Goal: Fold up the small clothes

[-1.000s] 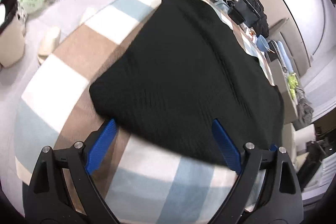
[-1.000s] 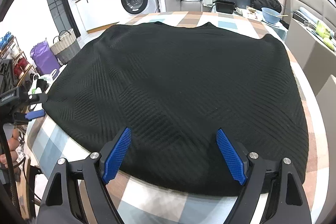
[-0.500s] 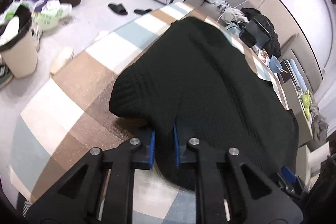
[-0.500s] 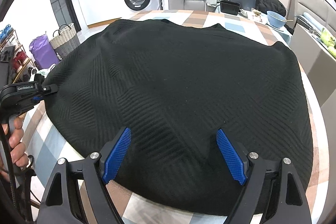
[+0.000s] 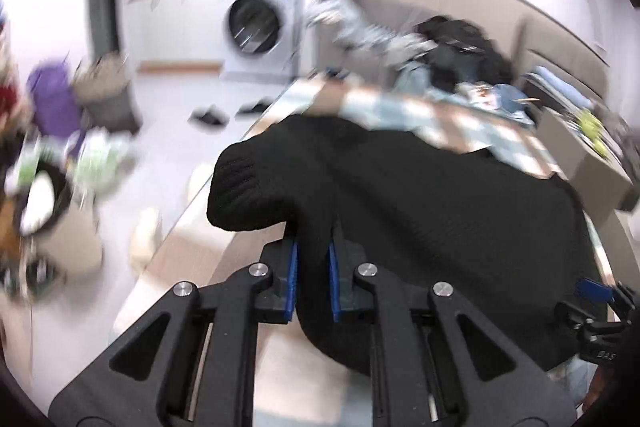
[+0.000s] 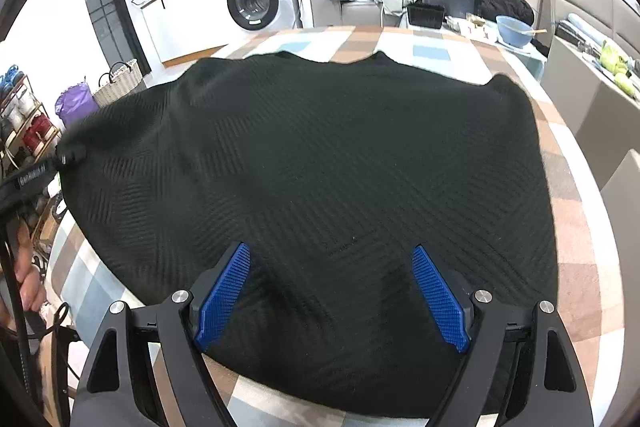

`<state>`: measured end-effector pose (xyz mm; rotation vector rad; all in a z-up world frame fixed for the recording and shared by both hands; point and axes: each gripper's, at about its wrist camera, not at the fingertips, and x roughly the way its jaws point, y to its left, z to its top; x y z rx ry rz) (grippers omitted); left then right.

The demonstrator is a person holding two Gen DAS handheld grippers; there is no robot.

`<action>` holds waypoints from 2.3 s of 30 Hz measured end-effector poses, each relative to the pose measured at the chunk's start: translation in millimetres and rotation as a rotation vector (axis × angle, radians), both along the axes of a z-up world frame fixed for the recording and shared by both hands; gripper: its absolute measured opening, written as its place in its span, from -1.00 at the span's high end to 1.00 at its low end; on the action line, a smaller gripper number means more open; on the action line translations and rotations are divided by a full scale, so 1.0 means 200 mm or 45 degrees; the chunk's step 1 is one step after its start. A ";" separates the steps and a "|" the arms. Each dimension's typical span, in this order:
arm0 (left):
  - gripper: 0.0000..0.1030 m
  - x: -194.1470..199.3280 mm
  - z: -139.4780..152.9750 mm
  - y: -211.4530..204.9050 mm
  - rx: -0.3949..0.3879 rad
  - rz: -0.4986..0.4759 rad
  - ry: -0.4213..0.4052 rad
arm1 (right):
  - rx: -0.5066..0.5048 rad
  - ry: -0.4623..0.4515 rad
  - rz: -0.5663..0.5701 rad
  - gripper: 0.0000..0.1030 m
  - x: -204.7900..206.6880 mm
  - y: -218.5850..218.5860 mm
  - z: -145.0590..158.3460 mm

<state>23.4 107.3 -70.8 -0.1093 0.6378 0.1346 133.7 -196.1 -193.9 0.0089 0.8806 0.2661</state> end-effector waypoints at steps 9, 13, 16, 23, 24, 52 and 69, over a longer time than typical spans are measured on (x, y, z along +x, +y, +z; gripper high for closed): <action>0.82 0.02 0.09 -0.73 0.024 -0.670 -0.070 | 0.022 -0.053 -0.075 -0.66 -0.02 -0.17 0.10; 0.73 -0.01 -0.12 -0.89 -0.063 -0.886 0.167 | 0.014 -0.045 -0.153 -0.66 0.00 -0.29 0.10; 0.49 -0.08 -0.21 -0.87 -0.153 -0.944 0.261 | 0.040 -0.006 -0.202 -0.66 0.03 -0.38 0.10; -0.50 -0.15 -0.11 -0.60 -0.209 -0.848 0.128 | 0.289 0.043 -0.115 -0.66 0.09 -0.48 0.16; -0.50 -0.14 -0.11 -0.56 -0.210 -0.808 0.118 | 0.335 0.063 -0.091 -0.66 0.11 -0.47 0.15; -0.50 0.03 -0.30 -0.67 -0.048 -0.854 0.343 | 0.374 0.164 -0.112 0.22 0.11 -0.42 0.04; -0.51 -0.01 -0.22 -0.60 -0.071 -0.827 0.284 | 0.533 0.192 0.133 0.89 -0.02 -0.21 0.00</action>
